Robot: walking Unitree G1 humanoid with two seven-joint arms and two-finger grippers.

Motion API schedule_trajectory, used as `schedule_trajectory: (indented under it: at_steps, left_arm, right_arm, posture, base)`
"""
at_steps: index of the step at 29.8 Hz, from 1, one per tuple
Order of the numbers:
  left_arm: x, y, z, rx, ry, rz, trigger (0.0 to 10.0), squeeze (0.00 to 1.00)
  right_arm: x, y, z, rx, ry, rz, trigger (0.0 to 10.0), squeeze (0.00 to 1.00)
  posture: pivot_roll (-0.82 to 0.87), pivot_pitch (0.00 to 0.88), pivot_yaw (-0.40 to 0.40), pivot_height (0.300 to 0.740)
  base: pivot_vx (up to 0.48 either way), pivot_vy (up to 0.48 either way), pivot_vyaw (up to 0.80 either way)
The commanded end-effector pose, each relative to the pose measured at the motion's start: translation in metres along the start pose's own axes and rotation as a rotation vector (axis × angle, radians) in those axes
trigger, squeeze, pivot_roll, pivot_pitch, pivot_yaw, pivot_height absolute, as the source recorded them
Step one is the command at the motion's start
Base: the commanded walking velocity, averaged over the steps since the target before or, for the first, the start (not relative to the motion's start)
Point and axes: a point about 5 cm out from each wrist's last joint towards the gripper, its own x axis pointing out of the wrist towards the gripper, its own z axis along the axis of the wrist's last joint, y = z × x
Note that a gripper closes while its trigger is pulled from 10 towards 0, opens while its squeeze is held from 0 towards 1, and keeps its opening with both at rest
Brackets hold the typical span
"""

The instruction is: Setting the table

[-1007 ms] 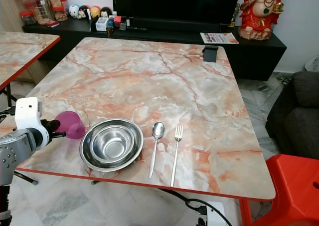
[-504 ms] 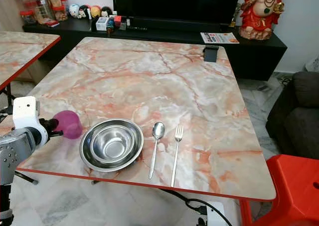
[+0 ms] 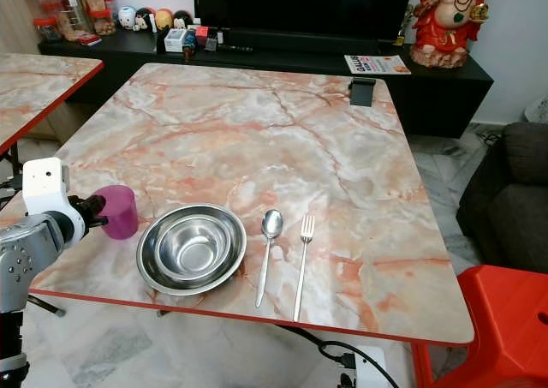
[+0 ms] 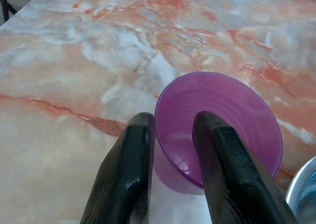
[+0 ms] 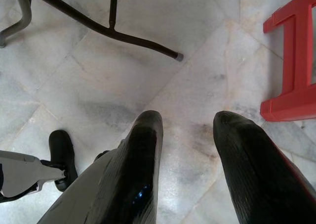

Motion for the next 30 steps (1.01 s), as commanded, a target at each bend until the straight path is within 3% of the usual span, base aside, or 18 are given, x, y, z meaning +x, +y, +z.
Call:
schedule_trajectory:
  at_steps: [1,11,12,13,14,15,16,17,20,21,26,28,30]
  left_arm:
    - [-0.001,0.0,0.008,-0.004,-0.036,-0.001,10.0,0.0]
    - [-0.002,0.012,0.014,0.049,-0.053,0.074,10.0,0.0]
    - [-0.003,0.023,0.025,0.068,-0.127,0.131,10.0,0.0]
    - [-0.003,0.023,0.025,0.068,-0.127,0.131,10.0,0.0]
    - [-0.005,0.03,0.036,0.05,-0.223,0.166,10.0,0.0]
    - [-0.007,0.032,0.044,0.021,-0.297,0.171,10.0,0.0]
    - [-0.007,0.032,0.044,0.021,-0.297,0.171,10.0,0.0]
    - [-0.011,0.033,0.053,0.009,-0.391,0.167,10.0,0.0]
    - [-0.015,0.037,0.06,0.025,-0.484,0.194,10.0,0.0]
    - [-0.015,0.046,0.058,0.025,-0.526,0.252,10.0,0.0]
    - [-0.012,0.086,0.023,0.22,-0.487,0.509,10.0,0.0]
    - [-0.013,0.112,-0.011,0.354,-0.379,0.649,10.0,0.0]
    - [-0.017,0.129,-0.035,0.417,-0.323,0.723,10.0,0.0]
  right_arm:
    - [0.001,0.0,0.003,0.001,-0.009,-0.002,10.0,0.0]
    - [0.001,0.0,0.005,0.0,-0.012,-0.002,10.0,0.0]
    - [0.001,0.0,0.005,0.001,-0.015,-0.002,10.0,0.0]
    - [0.001,0.0,0.005,0.001,-0.015,-0.002,10.0,0.0]
    - [0.001,0.0,0.006,0.002,-0.018,-0.003,10.0,0.0]
    - [0.001,0.0,0.006,0.005,-0.021,-0.005,10.0,0.0]
    - [0.001,0.0,0.006,0.005,-0.021,-0.005,10.0,0.0]
    - [0.001,0.0,0.007,0.007,-0.025,-0.006,10.0,0.0]
    - [0.001,0.001,0.008,0.009,-0.031,-0.005,10.0,0.0]
    - [0.002,0.001,0.009,0.011,-0.037,-0.005,10.0,0.0]
    - [0.002,0.002,0.012,0.032,-0.06,-0.008,10.0,0.0]
    - [0.002,0.002,0.012,0.04,-0.071,-0.011,10.0,0.0]
    - [0.001,0.001,0.012,0.039,-0.073,-0.013,10.0,0.0]
  posture:
    - [0.0,0.0,-0.037,0.725]
    - [0.0,0.0,-0.039,0.725]
    - [0.0,0.0,-0.039,0.725]
    - [0.0,0.0,-0.039,0.725]
    - [0.0,0.0,-0.039,0.725]
    - [0.0,0.0,-0.039,0.725]
    - [0.0,0.0,-0.039,0.725]
    - [0.0,0.0,-0.04,0.725]
    - [0.0,0.0,-0.039,0.725]
    - [0.0,0.0,-0.036,0.725]
    - [0.0,0.0,-0.03,0.725]
    - [0.0,0.0,-0.026,0.725]
    - [0.0,0.0,-0.025,0.725]
  base:
    - [0.0,0.0,0.0]
    - [0.0,0.0,0.0]
    - [0.0,0.0,0.0]
    - [0.0,0.0,0.0]
    - [0.0,0.0,0.0]
    - [0.0,0.0,0.0]
    - [0.0,0.0,0.0]
    - [0.0,0.0,0.0]
    - [0.0,0.0,0.0]
    - [0.0,0.0,0.0]
    - [0.0,0.0,0.0]
    - [0.0,0.0,0.0]
    - [0.0,0.0,0.0]
